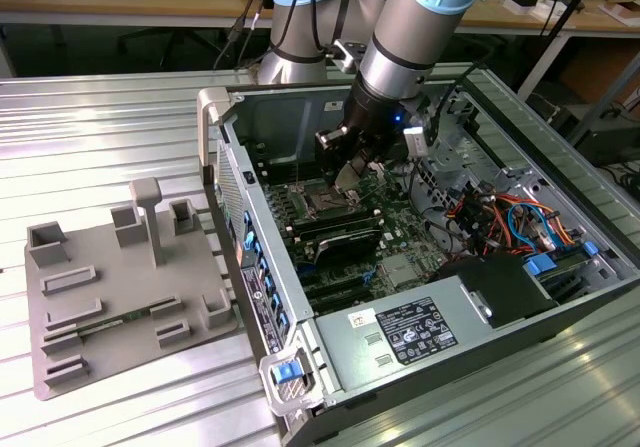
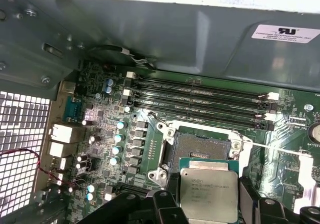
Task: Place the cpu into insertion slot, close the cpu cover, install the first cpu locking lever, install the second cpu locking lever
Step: 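Place the cpu into insertion slot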
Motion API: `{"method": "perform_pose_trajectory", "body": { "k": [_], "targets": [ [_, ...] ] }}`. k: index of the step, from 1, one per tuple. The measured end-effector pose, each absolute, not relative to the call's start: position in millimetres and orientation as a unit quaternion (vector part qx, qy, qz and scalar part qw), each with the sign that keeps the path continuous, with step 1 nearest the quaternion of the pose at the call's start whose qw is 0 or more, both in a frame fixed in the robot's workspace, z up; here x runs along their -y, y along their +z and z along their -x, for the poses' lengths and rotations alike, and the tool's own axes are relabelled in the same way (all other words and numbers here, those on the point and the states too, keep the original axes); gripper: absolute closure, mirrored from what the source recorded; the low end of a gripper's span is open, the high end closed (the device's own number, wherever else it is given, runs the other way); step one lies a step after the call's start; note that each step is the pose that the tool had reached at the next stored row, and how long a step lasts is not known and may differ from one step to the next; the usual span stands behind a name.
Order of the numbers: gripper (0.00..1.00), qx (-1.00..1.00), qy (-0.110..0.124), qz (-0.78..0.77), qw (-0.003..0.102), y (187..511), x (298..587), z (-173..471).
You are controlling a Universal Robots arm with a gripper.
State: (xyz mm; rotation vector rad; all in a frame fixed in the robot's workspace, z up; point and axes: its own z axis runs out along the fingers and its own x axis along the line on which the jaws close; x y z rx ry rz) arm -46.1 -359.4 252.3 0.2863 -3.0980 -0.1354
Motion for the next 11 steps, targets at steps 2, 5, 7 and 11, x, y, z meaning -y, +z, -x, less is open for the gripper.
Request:
{"method": "perform_pose_trajectory", "body": {
  "k": [2, 5, 7, 11],
  "targets": [
    [0.45, 0.994, -0.043, -0.094, 0.014, 252.3, 359.4, 46.1],
    [0.45, 0.994, -0.043, -0.097, 0.014, 252.3, 359.4, 46.1],
    [0.45, 0.994, -0.043, -0.1, 0.014, 252.2, 359.4, 46.1],
    [0.45, 0.993, -0.043, -0.106, 0.014, 252.2, 359.4, 46.1]
  ]
}}
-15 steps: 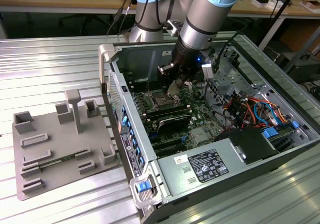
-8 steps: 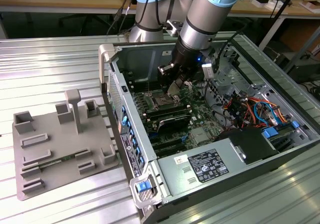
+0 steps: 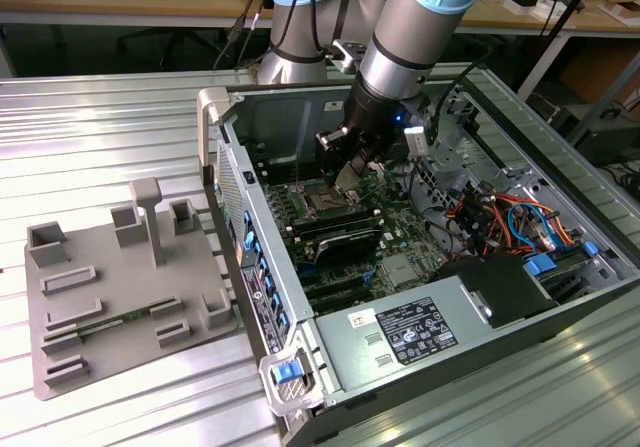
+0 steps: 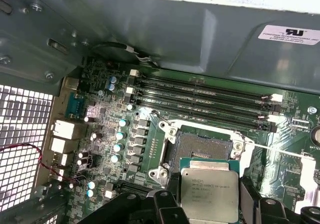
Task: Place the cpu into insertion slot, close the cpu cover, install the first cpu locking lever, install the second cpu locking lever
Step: 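Place the cpu into insertion slot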
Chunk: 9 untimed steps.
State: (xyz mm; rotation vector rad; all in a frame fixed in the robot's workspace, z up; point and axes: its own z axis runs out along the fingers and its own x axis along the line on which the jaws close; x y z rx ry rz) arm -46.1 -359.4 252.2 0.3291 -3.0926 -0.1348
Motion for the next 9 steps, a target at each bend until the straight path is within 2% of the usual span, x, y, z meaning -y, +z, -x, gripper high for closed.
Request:
{"method": "perform_pose_trajectory", "body": {
  "k": [9],
  "targets": [
    [0.45, 0.992, -0.043, -0.114, 0.015, 252.3, 359.4, 46.1]
  ]
}}
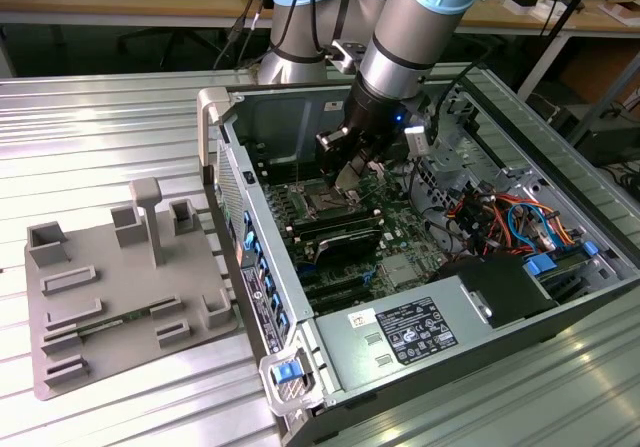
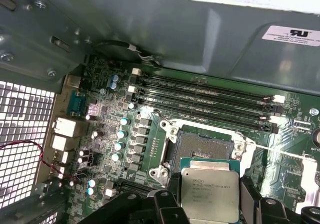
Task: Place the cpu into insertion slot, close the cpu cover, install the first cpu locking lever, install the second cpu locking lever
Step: 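Place the cpu into insertion slot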
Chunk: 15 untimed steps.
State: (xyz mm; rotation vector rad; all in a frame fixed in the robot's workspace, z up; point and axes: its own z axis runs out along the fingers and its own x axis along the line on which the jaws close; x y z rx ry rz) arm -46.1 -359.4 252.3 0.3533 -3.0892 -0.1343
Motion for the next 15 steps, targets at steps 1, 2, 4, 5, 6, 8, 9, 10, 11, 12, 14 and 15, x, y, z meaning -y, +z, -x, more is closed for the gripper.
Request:
{"method": "perform_pose_trajectory", "body": {
  "k": [1, 2, 4, 5, 6, 8, 9, 10, 11, 12, 14, 15],
  "targets": [
    [0.45, 0.992, -0.043, -0.114, 0.015, 252.2, 359.4, 46.1],
    [0.45, 0.992, -0.043, -0.115, 0.015, 252.2, 359.4, 46.1],
    [0.45, 0.992, -0.043, -0.117, 0.015, 252.2, 359.4, 46.1],
    [0.45, 0.992, -0.043, -0.117, 0.015, 252.2, 359.4, 46.1],
    [0.45, 0.992, -0.043, -0.118, 0.015, 252.2, 359.4, 46.1],
    [0.45, 0.992, -0.043, -0.121, 0.015, 252.2, 359.4, 46.1],
    [0.45, 0.992, -0.043, -0.121, 0.015, 252.3, 359.4, 46.1],
    [0.45, 0.991, -0.043, -0.123, 0.015, 252.3, 359.4, 46.1],
    [0.45, 0.991, -0.043, -0.124, 0.015, 252.3, 359.4, 46.1],
    [0.45, 0.991, -0.043, -0.126, 0.015, 252.2, 359.4, 46.1],
    [0.45, 0.991, -0.043, -0.129, 0.015, 252.2, 359.4, 46.1],
    [0.45, 0.991, -0.043, -0.13, 0.015, 252.2, 359.4, 46.1]
  ]
}}
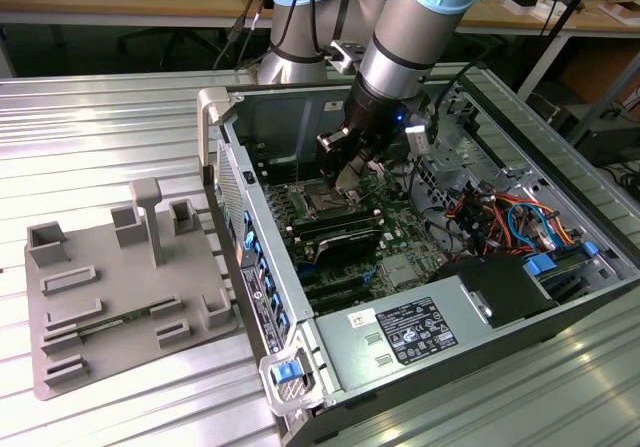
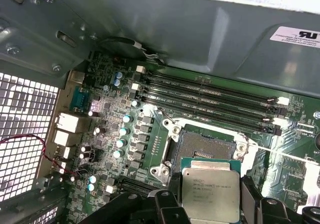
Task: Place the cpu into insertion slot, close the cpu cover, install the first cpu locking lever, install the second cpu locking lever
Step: 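Place the cpu into insertion slot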
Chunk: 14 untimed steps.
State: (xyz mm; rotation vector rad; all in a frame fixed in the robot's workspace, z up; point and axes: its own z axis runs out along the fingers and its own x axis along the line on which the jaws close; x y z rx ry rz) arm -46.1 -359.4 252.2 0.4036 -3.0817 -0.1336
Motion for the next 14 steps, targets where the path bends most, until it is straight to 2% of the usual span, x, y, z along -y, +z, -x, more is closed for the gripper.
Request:
{"method": "perform_pose_trajectory", "body": {
  "k": [14],
  "targets": [
    [0.45, 0.988, -0.043, -0.148, 0.016, 252.2, 359.4, 46.1]
  ]
}}
